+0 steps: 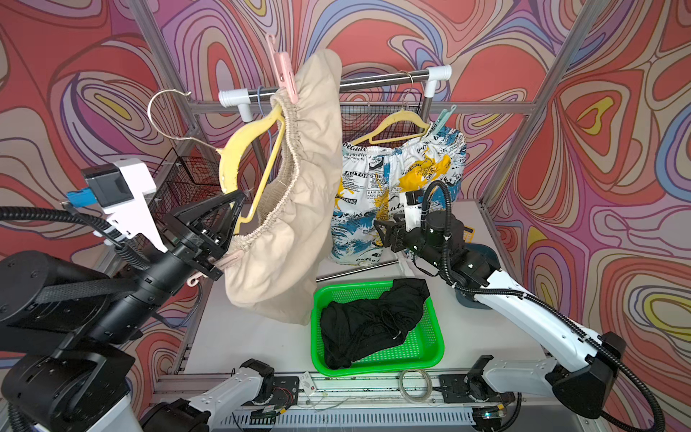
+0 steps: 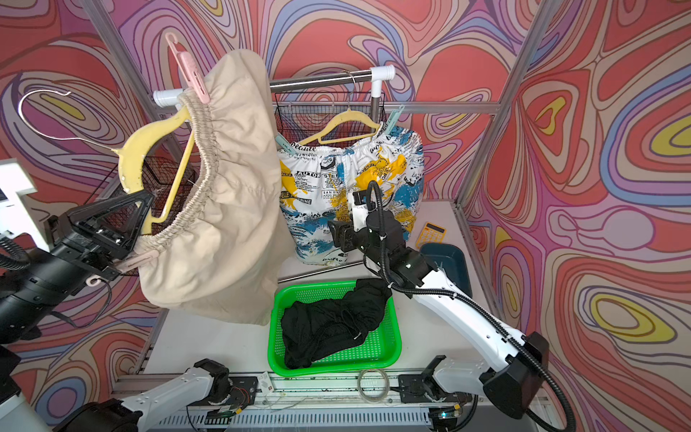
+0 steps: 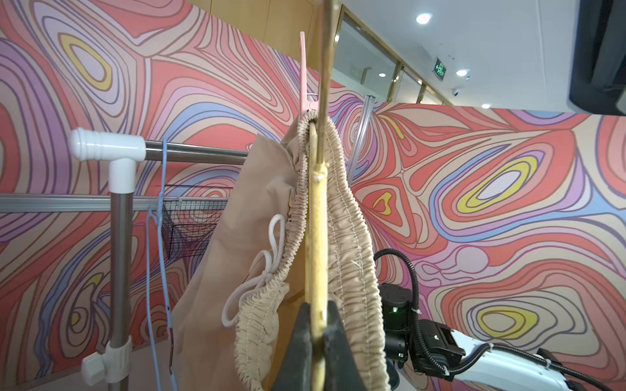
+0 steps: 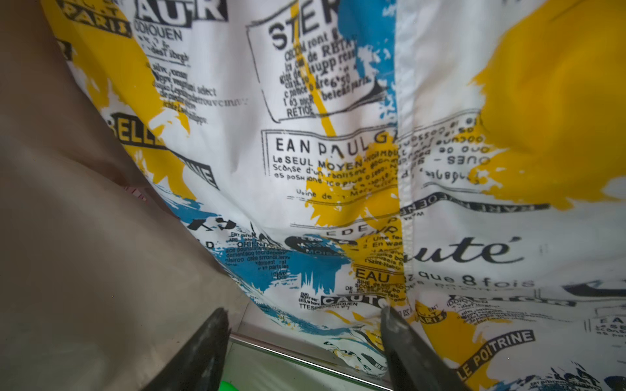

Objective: Remove the clothespins securing shorts to the hanger
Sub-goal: Pick up the hanger from the clothesline, then adjust the shorts on the hanger.

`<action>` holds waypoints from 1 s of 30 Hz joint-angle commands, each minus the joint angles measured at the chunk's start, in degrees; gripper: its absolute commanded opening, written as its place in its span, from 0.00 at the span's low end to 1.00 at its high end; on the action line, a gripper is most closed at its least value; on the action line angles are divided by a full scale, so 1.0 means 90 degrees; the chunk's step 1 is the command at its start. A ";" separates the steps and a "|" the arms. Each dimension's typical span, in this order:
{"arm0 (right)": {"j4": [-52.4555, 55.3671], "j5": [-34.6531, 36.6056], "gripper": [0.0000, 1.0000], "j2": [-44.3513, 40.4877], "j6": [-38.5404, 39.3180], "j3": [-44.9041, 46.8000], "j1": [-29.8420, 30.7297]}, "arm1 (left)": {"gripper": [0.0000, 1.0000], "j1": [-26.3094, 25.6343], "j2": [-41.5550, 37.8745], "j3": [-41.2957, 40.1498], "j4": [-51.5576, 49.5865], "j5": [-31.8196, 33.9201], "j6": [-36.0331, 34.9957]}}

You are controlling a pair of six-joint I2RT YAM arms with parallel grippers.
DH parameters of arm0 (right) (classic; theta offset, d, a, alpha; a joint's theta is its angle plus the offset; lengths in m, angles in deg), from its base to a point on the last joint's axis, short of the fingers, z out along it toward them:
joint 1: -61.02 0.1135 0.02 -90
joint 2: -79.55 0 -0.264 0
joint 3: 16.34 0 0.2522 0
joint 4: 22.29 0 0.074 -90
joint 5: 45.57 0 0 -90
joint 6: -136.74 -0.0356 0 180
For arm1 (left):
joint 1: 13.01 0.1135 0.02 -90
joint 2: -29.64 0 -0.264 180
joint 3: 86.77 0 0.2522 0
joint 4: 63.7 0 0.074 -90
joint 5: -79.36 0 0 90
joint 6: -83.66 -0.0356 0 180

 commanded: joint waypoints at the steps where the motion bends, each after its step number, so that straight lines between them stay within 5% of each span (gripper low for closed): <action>1: -0.0065 -0.0085 0.73 -0.0136 -0.0143 0.0185 -0.0230 | 0.00 -0.0021 0.0206 0.0279 0.1165 -0.0743 0.0491; 12: 0.0260 0.0069 0.73 -0.0656 -0.0244 0.0531 -0.1148 | 0.00 -0.0024 0.0013 -0.0388 0.1743 -0.1785 0.1143; 23: 0.0108 -0.0399 0.72 -0.0390 -0.0551 0.0600 -0.1775 | 0.00 -0.0026 -0.0767 -0.1204 0.2070 -0.2095 0.1861; 30: -0.0095 -0.0576 0.72 -0.0082 -0.0689 0.0630 -0.1809 | 0.00 -0.0020 -0.1177 -0.0620 0.1309 -0.1826 0.1574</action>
